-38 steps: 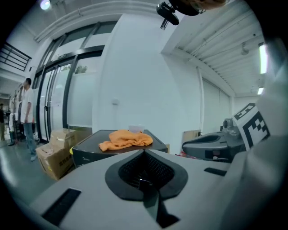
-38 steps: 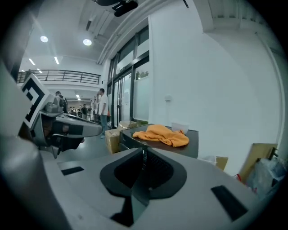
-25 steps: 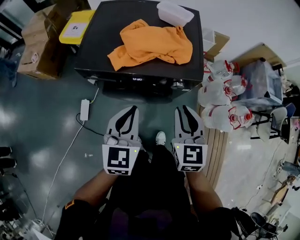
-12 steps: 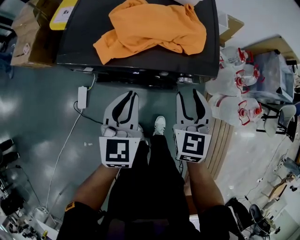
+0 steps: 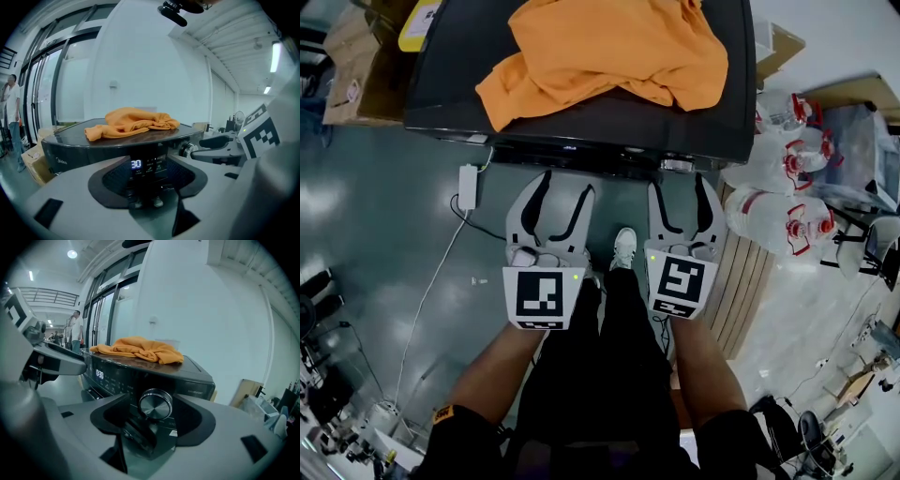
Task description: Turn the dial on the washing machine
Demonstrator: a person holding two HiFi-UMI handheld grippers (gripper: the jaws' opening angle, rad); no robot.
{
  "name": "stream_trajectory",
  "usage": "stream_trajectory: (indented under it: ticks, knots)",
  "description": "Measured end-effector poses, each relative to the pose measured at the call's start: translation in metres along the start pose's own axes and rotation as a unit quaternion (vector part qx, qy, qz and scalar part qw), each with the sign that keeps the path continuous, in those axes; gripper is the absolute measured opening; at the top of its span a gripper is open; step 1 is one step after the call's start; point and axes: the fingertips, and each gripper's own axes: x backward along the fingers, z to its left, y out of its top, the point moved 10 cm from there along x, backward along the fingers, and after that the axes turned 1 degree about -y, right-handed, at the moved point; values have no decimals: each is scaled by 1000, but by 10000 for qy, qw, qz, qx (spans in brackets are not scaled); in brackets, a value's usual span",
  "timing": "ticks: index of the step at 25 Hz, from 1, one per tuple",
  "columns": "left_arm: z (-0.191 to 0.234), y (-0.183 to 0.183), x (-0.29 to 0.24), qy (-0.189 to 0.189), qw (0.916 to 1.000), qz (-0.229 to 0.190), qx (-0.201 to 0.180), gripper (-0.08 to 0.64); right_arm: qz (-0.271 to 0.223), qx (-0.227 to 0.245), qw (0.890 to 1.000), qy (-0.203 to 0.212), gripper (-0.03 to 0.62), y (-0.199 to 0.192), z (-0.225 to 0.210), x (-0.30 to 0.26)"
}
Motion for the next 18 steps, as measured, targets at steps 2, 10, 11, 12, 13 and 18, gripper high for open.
stream_trajectory:
  ticks: [2, 10, 11, 12, 13, 18]
  knots:
    - [0, -2, -3, -5, 10000, 49, -16, 240, 35, 14, 10000, 1, 287, -4, -1, -4]
    - [1, -12, -12, 49, 9998, 156, -76, 256, 75, 23, 10000, 21, 291, -11, -5, -15]
    - [1, -13, -12, 51, 9998, 182, -71, 256, 81, 14, 10000, 15, 290, -11, -5, -16]
    - [1, -14, -12, 51, 9997, 214, -61, 256, 86, -2, 10000, 7, 290, -12, -5, -17]
    - [2, -14, -12, 50, 9997, 233, -51, 256, 88, -22, 10000, -2, 291, -13, -6, -17]
    - [2, -17, -13, 69, 9998, 205, -55, 256, 204, -165, 9997, 10, 291, -22, -5, -22]
